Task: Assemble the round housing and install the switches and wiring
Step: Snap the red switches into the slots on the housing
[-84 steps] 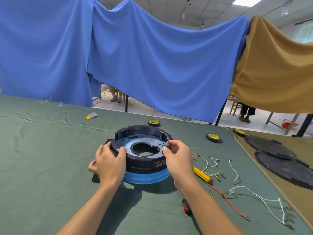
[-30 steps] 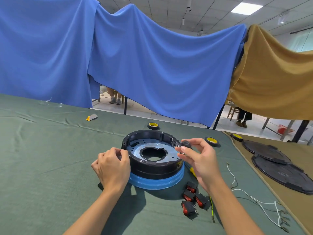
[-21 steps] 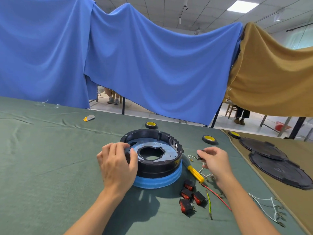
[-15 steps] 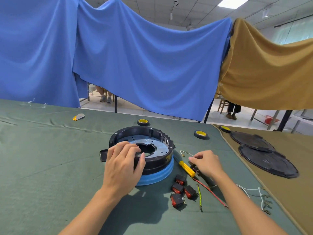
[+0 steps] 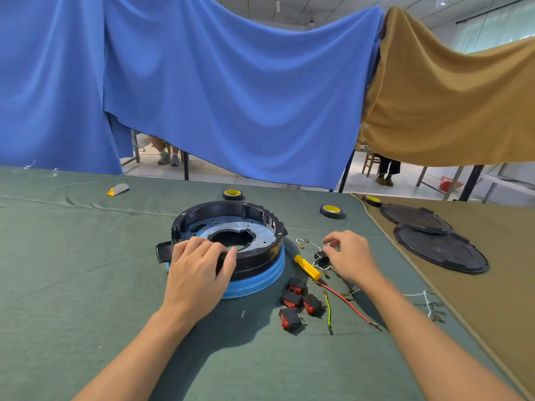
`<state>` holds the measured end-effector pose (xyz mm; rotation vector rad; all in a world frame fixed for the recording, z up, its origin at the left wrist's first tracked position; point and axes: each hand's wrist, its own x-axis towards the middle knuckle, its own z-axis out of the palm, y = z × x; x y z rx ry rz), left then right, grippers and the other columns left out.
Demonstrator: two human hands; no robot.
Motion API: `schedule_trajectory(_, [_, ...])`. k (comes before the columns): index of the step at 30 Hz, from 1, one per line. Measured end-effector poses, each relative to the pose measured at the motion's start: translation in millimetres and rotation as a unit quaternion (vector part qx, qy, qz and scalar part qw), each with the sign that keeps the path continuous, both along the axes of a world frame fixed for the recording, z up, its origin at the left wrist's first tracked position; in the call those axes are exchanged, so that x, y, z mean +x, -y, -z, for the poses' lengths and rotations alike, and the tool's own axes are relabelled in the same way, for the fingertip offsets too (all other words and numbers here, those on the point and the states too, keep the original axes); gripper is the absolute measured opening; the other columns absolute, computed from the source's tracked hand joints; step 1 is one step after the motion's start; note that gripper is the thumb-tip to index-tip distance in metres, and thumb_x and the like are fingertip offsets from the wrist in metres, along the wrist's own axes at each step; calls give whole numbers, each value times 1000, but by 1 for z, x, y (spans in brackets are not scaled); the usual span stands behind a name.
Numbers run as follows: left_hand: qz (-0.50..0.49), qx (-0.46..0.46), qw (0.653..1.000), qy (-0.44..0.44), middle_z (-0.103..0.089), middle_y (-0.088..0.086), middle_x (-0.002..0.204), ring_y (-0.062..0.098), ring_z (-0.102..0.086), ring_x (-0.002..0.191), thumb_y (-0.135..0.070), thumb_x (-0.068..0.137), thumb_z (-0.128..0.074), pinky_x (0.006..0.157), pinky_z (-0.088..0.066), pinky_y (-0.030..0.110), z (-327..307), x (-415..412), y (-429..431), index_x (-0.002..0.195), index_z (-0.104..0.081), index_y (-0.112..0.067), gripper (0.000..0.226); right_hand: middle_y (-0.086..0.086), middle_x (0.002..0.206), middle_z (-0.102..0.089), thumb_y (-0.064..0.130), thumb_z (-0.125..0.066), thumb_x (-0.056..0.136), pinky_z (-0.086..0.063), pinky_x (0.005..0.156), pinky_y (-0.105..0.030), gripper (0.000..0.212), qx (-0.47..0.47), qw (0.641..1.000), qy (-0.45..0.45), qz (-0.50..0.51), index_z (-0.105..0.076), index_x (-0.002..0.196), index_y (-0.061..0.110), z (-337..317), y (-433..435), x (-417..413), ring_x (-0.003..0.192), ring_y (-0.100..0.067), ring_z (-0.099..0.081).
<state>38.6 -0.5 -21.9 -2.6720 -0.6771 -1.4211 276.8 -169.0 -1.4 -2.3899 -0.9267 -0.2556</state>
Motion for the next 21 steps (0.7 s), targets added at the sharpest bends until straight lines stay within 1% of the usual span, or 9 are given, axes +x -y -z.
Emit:
schedule_trajectory(3, [-1,-4,1000,4,-67,-2,70,24,-63,77,-36,92,-45,83,-35,34,0,1,0,73,-69,-11,40,0,107,-68,32,-63,91,-48,82,-33,22,-47,999,8,-25,-71,111,24,-2,5,-7,94,-14,-56])
schedule_trajectory(5, [-2,-7,1000,3,-67,-1,70,24,-63,78,-36,92,-44,83,-35,34,1,1,0,74,-69,-11,40,0,113,-66,38,-61,92,-49,84,-36,27,-86,996,25,-20,-68,115,28,-2,4,-12,101,-20,-58])
schedule_trajectory(8, [1,-13,1000,1,-67,-2,71,24,-63,79,-37,93,-44,84,-35,34,2,0,1,75,-70,-10,41,-2,120,-62,48,-59,90,-50,87,-39,35,-143,989,25,-4,-65,120,30,-2,-2,-16,109,-25,-57])
schedule_trajectory(9, [1,-14,1000,1,-67,-2,72,24,-63,79,-37,93,-43,84,-35,34,2,-1,1,75,-70,-11,41,-2,120,-63,47,-59,91,-51,87,-40,34,-142,990,20,2,-65,119,29,-1,-5,-16,109,-25,-58])
schedule_trajectory(11, [3,-18,1000,1,-67,-2,73,24,-63,80,-37,93,-43,84,-35,33,2,-2,1,76,-70,-11,41,-4,116,-68,33,-61,94,-54,85,-38,23,-106,994,13,13,-69,113,23,-2,-11,-14,103,-24,-61])
schedule_trajectory(13, [3,-19,1000,2,-67,-3,73,24,-63,80,-38,93,-43,84,-35,33,2,-2,1,77,-70,-12,41,-8,109,-70,21,-62,94,-55,82,-35,19,-58,998,14,19,-70,110,17,-2,-18,-12,96,-22,-63])
schedule_trajectory(16, [1,-15,1000,6,-67,-4,73,23,-63,79,-37,93,-44,83,-35,33,1,-1,1,76,-70,-13,39,-9,107,-70,18,-63,93,-53,82,-32,21,-8,999,46,-9,-68,113,12,-6,-28,-11,96,-22,-64])
schedule_trajectory(18, [1,-14,1000,7,-67,-4,72,22,-63,78,-37,92,-45,83,-35,33,1,-1,1,75,-69,-13,39,-9,107,-69,17,-61,94,-53,84,-35,22,-18,996,76,-42,-67,114,10,-6,-35,-11,98,-24,-62])
schedule_trajectory(21, [1,-12,1000,4,-67,-4,72,22,-63,78,-38,92,-45,83,-35,32,0,-1,0,75,-70,-12,39,-6,106,-64,17,-57,96,-52,83,-36,17,-79,988,110,-69,-67,108,13,2,-41,-12,98,-24,-60])
